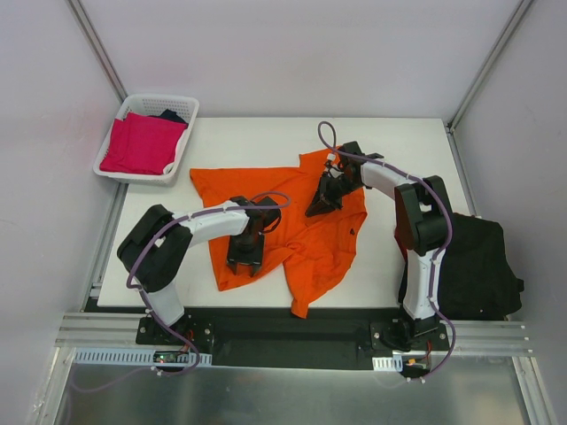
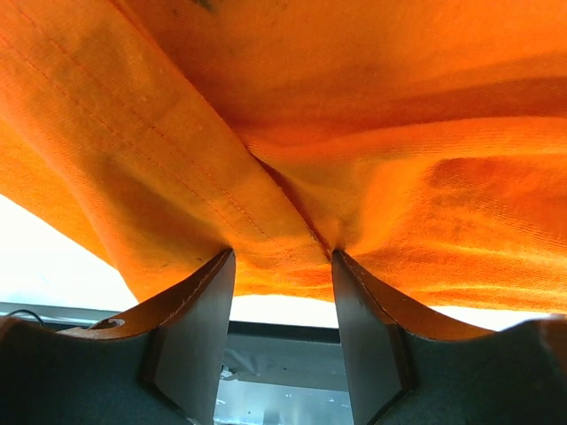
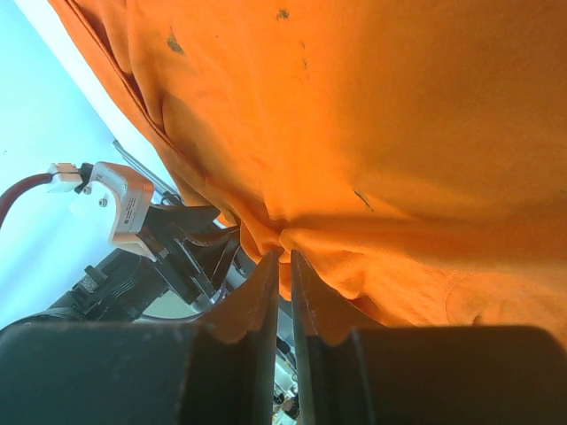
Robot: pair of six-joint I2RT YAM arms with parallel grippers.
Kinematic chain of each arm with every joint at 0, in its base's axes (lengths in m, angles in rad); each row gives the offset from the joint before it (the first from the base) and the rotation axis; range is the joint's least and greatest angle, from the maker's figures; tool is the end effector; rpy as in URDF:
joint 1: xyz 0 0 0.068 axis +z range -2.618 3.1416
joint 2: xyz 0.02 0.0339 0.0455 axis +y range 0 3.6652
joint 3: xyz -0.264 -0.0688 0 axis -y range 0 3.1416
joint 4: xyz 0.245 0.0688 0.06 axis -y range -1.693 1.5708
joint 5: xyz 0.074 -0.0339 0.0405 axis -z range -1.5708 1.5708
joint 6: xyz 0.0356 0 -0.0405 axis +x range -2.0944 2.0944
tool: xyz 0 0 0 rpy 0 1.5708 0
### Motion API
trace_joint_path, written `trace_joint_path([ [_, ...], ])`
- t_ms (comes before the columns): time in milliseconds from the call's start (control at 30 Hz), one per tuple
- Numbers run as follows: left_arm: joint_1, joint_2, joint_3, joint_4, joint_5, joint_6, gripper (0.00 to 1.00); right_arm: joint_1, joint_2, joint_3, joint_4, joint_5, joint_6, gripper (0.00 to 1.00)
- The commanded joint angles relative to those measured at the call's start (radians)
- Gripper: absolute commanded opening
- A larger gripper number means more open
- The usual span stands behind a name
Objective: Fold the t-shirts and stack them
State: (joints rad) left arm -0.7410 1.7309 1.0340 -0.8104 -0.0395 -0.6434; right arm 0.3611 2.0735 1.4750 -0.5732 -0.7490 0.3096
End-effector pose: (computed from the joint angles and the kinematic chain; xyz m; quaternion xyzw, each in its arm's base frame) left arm 0.2189 -0.1984 0.1535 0.0481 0.9981 -0.0051 0.0370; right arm 0.3865 0.1719 0.1642 -0.0960 0.9101 0.3993 0.0562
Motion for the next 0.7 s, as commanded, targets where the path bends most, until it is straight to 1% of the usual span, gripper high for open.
trace_joint_path([
  [0,-0.011,-0.027,-0.008,-0.027,-0.042,-0.013,0.47,0.01,-0.007,-0.005,-0.01,-0.016,-0.015,0.13],
  [33,-0.011,-0.025,-0.002,-0.029,-0.043,-0.01,0.47,0.013,-0.007,-0.005,-0.011,-0.015,-0.014,0.14],
  [67,-0.011,-0.025,0.003,-0.027,-0.042,-0.009,0.39,0.012,-0.007,-0.005,-0.013,-0.015,-0.015,0.13],
  [167,-0.011,-0.025,0.02,-0.03,-0.042,-0.004,0.29,0.013,-0.006,-0.004,-0.013,-0.013,-0.014,0.13],
  [300,-0.011,-0.018,0.037,-0.033,-0.037,0.001,0.22,0.013,-0.007,-0.004,-0.011,-0.013,-0.014,0.13],
  [433,-0.011,-0.017,0.04,-0.036,-0.037,0.004,0.22,0.013,-0.004,-0.002,-0.013,-0.013,-0.014,0.13],
  [567,-0.011,-0.017,0.051,-0.047,-0.043,0.014,0.26,0.013,-0.003,0.002,-0.011,-0.016,-0.014,0.13],
  [667,-0.011,-0.016,0.061,-0.053,-0.049,0.021,0.26,0.013,0.003,0.01,-0.011,-0.018,-0.012,0.13],
])
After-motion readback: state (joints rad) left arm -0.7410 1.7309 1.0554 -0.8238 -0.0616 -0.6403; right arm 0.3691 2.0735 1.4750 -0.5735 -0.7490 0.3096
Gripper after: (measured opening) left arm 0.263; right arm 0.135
